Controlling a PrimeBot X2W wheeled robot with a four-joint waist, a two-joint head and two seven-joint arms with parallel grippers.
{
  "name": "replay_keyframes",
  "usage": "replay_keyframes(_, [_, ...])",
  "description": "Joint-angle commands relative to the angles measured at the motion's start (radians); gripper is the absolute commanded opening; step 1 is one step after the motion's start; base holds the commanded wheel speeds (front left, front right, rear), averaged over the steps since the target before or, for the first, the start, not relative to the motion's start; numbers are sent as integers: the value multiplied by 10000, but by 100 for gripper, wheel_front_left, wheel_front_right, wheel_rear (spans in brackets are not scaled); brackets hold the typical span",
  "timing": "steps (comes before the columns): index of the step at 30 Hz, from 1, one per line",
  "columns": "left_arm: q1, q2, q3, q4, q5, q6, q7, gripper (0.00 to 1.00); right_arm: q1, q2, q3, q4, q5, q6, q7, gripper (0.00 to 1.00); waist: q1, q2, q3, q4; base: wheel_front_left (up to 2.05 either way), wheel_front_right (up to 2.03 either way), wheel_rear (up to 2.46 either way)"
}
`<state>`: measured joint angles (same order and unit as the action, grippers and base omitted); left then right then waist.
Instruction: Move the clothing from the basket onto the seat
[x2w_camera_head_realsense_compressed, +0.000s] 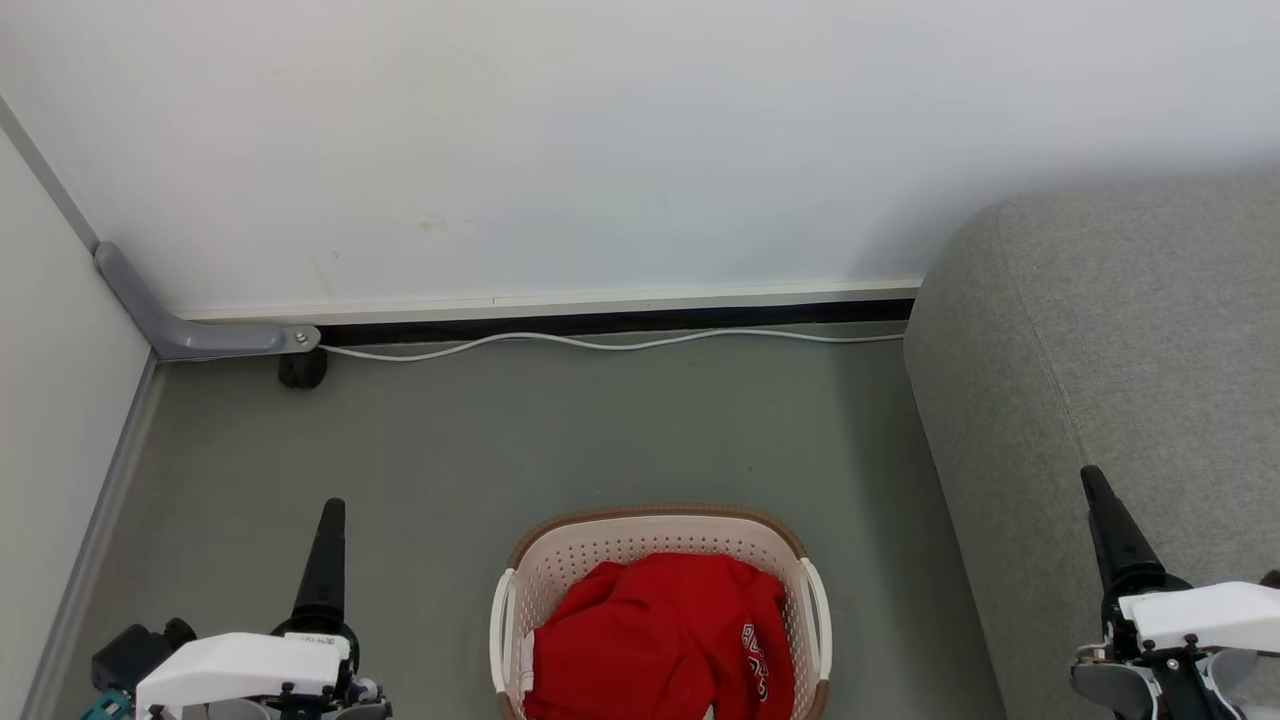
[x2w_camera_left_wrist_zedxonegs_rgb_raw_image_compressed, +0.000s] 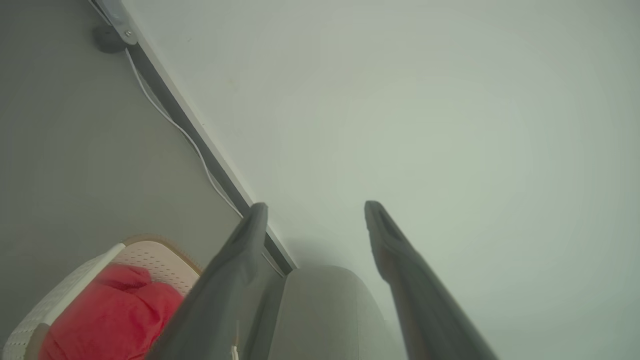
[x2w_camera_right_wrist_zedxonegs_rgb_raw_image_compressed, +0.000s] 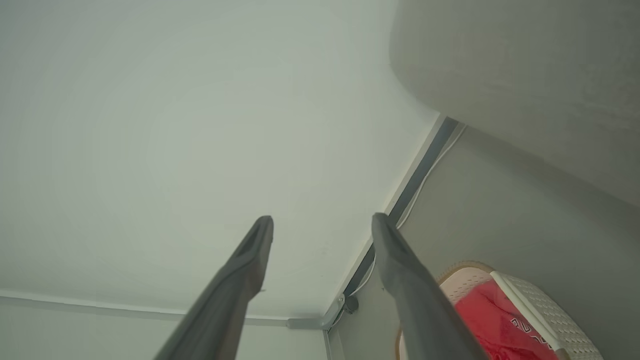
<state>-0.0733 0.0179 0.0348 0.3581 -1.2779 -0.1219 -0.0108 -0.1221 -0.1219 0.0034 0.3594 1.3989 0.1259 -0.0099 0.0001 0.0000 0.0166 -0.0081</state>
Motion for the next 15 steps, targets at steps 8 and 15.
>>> replay_keyframes(8, [-715,160,92,-190,1652,-36,-318,100,-678,-357,234,-193,-1266,21,-328,100,-1,0,10,-26,0,0,0])
replay_keyframes(15, [-823,175,35,-87,2796,8,-524,100,-850,-506,467,18,-2188,23,-533,100,-1,0,17,-48,0,0,0])
